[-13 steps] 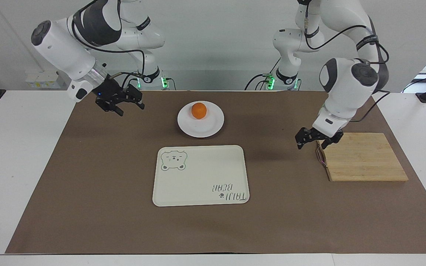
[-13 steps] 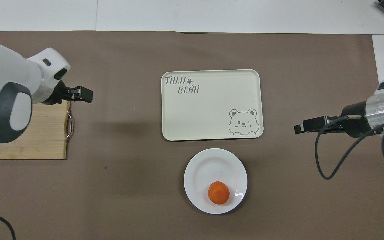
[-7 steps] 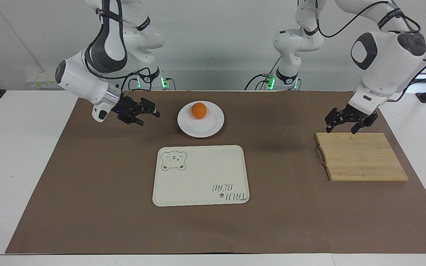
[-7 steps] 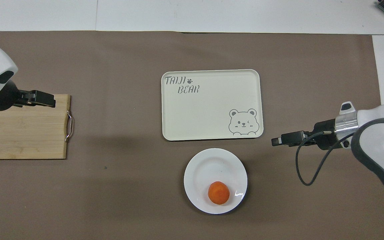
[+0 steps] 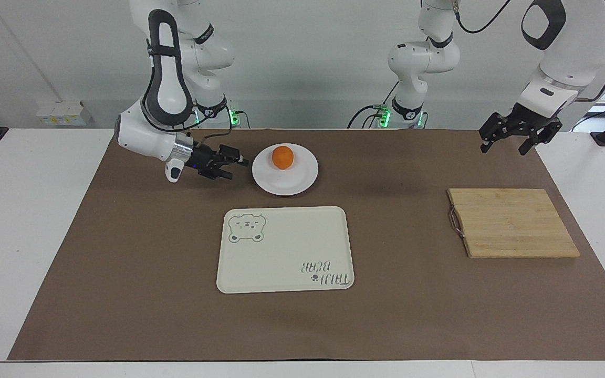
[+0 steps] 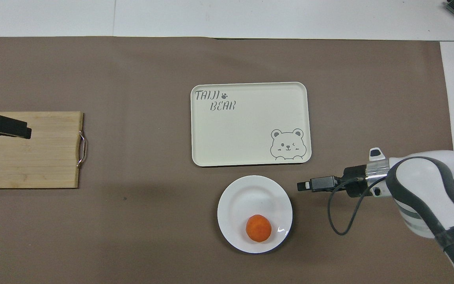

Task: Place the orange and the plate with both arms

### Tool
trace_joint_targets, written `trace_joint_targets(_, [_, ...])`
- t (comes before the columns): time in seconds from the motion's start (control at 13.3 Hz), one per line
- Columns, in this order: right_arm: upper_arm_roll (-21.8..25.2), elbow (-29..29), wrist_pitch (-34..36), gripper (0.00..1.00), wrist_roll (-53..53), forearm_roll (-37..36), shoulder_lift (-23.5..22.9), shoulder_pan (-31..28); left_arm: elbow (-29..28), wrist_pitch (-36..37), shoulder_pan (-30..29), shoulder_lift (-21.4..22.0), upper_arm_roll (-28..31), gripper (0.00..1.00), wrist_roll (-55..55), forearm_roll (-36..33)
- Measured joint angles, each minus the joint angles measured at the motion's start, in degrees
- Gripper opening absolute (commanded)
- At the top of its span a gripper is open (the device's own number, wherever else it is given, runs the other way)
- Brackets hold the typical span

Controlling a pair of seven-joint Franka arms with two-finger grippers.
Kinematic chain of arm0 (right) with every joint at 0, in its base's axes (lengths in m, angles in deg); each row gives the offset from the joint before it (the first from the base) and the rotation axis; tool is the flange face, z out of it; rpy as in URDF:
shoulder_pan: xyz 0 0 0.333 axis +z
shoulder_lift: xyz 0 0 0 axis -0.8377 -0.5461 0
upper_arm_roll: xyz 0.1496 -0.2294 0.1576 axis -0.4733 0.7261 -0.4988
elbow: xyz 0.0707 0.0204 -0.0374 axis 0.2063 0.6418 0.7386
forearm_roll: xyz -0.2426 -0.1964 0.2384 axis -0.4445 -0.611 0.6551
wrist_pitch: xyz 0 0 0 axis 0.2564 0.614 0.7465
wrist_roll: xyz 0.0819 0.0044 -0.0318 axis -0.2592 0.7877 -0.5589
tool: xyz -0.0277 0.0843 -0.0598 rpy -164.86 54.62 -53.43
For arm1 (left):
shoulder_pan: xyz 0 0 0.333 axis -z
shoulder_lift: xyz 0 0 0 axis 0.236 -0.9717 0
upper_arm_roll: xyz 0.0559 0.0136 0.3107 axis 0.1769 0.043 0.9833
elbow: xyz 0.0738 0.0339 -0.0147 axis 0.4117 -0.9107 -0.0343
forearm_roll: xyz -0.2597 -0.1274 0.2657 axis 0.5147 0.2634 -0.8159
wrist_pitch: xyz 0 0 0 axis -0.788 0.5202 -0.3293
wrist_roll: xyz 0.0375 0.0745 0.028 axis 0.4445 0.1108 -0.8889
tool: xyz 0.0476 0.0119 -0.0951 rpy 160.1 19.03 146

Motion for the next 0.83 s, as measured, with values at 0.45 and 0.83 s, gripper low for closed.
trace_joint_targets(0.45, [0.0,6.4,-0.4,1.0,-2.6,2.6,-0.7,0.6,1.6,2.1,0.0,-1.1,0.0,1.0,0.0,-0.2])
trace_joint_targets(0.83, [0.0,9.1,-0.3,1.0,-2.4,5.3,-0.6,1.1,1.6,2.2,0.0,-1.1,-0.1,1.0,0.0,-0.2])
